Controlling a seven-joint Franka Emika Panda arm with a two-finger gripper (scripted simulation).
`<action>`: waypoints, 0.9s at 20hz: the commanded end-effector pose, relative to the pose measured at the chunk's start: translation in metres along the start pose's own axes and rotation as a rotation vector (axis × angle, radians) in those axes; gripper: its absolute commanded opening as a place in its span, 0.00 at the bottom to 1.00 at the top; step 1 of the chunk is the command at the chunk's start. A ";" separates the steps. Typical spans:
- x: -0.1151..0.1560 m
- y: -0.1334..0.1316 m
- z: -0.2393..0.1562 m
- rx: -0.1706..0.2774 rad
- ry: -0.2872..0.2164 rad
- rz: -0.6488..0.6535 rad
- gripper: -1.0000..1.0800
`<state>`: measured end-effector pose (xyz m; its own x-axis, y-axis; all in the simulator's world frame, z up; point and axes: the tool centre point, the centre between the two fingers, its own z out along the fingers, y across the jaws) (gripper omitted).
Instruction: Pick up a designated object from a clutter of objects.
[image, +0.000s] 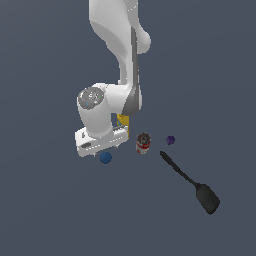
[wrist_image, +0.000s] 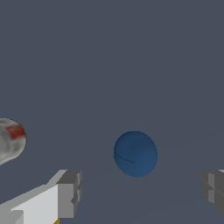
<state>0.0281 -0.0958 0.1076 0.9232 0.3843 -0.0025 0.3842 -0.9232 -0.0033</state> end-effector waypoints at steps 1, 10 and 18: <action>-0.003 0.004 0.011 -0.002 0.002 -0.024 0.96; -0.007 0.009 0.026 -0.003 0.001 -0.050 0.96; -0.008 0.009 0.047 -0.003 0.002 -0.051 0.96</action>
<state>0.0249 -0.1071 0.0674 0.9026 0.4306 0.0001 0.4306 -0.9026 0.0001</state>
